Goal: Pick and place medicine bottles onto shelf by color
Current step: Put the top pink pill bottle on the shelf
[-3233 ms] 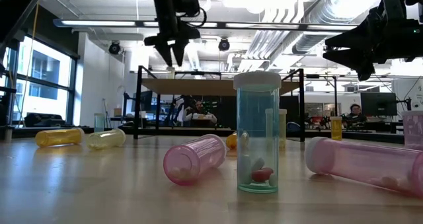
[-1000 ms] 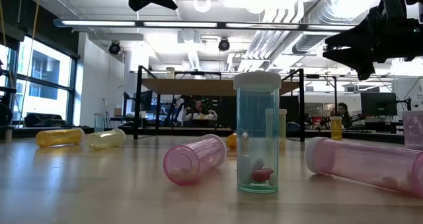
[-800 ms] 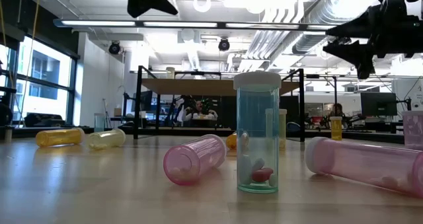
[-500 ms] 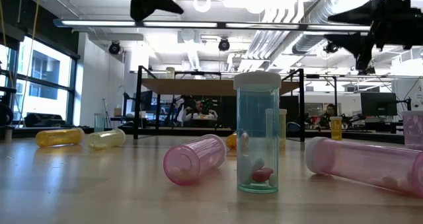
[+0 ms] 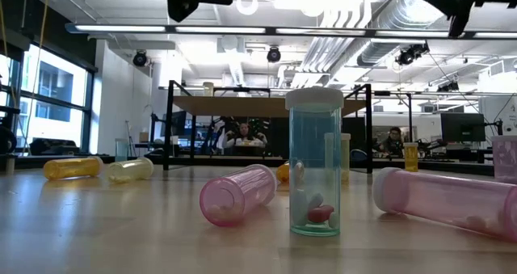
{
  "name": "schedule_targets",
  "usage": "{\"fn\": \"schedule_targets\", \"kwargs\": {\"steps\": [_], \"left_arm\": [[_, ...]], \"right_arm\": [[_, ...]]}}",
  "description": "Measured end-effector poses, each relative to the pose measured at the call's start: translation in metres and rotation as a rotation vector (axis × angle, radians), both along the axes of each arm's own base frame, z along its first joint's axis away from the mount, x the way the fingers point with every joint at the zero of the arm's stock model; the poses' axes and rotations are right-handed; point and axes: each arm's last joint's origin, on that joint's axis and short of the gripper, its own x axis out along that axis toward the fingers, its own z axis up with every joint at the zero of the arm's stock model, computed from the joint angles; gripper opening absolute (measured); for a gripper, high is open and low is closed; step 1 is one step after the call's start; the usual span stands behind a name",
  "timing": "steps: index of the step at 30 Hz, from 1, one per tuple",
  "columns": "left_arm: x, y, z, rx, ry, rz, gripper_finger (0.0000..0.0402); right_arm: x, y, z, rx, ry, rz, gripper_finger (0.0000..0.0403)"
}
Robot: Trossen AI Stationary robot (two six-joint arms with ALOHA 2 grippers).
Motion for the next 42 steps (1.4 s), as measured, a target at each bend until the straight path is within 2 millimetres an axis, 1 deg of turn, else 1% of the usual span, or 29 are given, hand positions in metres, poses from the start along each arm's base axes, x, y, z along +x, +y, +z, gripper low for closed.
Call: {"fn": "schedule_targets", "kwargs": {"steps": [5,9,14,20,25,29,35,42], "left_arm": [[0.0,0.003,0.0,0.0,0.001,0.01,0.0186],[-0.001,0.006,0.0,0.004,0.001,0.021,0.0186],[-0.001,0.01,0.0,0.0,0.003,0.006,0.0186],[-0.001,0.013,0.0,-0.012,0.002,-0.002,0.0186],[-0.001,0.013,0.0,-0.011,0.001,-0.002,0.0186],[-0.001,0.013,0.0,-0.012,0.001,-0.001,0.0186],[-0.001,0.013,0.0,-0.013,0.002,0.0,0.0186],[-0.002,0.013,-0.001,-0.013,0.011,0.003,0.0186]], "right_arm": [[-0.006,0.0,0.019,0.116,0.195,0.021,0.019],[-0.004,0.001,0.024,0.226,0.391,0.046,0.019],[0.007,0.003,0.022,0.332,0.603,0.081,0.019],[0.024,0.006,0.01,0.455,0.796,0.126,0.019],[0.036,0.009,0.0,0.56,0.921,0.164,0.019],[0.044,0.011,-0.006,0.646,0.988,0.186,0.019],[0.05,0.015,-0.012,0.766,1.043,0.192,0.019],[0.053,0.03,-0.019,0.831,1.134,0.193,0.019]]}}
